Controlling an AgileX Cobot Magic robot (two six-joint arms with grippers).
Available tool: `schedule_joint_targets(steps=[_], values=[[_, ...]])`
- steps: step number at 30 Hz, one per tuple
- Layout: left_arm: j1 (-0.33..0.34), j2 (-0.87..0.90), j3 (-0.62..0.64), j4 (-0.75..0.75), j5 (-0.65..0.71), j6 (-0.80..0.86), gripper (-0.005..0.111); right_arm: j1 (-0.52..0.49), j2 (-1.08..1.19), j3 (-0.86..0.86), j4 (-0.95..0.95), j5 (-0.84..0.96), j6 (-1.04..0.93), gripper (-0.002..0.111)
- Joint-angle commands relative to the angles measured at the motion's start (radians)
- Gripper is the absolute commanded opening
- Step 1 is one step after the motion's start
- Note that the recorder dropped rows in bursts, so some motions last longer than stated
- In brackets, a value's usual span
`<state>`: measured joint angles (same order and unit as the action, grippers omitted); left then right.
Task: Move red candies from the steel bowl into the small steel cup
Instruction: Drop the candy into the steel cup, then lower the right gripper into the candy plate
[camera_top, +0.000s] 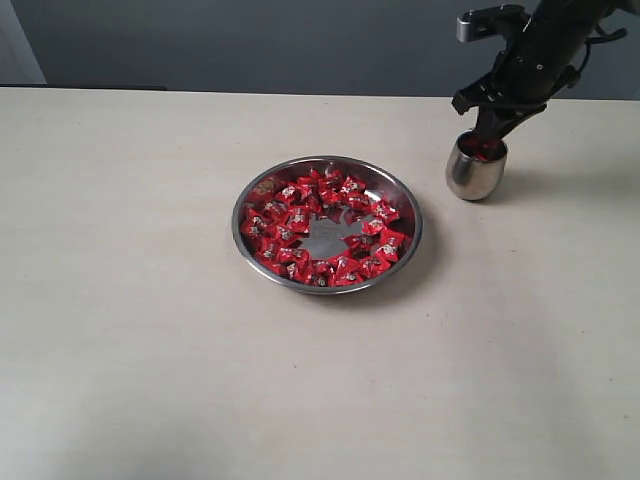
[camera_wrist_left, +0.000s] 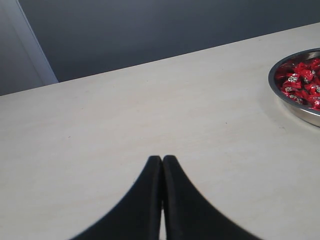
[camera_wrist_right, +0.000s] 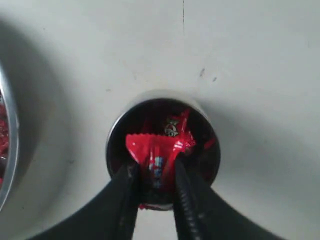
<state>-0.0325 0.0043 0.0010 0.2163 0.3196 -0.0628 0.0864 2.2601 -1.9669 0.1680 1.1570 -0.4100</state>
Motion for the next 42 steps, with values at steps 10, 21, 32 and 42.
schedule_joint_targets(steps=[10, 21, 32, 42], values=[[0.0, -0.004, -0.001, 0.003, -0.007, -0.005, 0.0, -0.006, -0.016, -0.002, 0.074, -0.013, -0.007, 0.033], [0.0, -0.004, -0.001, 0.003, -0.007, -0.005, 0.0, 0.244, 0.021, -0.002, 0.398, 0.028, -0.193, 0.037], [0.0, -0.004, -0.001, 0.003, -0.007, -0.005, 0.0, 0.424, 0.144, -0.002, 0.207, -0.202, -0.066, 0.049], [0.0, -0.004, -0.001, 0.003, -0.007, -0.005, 0.0, 0.424, 0.177, -0.002, 0.196, -0.165, -0.056, 0.011]])
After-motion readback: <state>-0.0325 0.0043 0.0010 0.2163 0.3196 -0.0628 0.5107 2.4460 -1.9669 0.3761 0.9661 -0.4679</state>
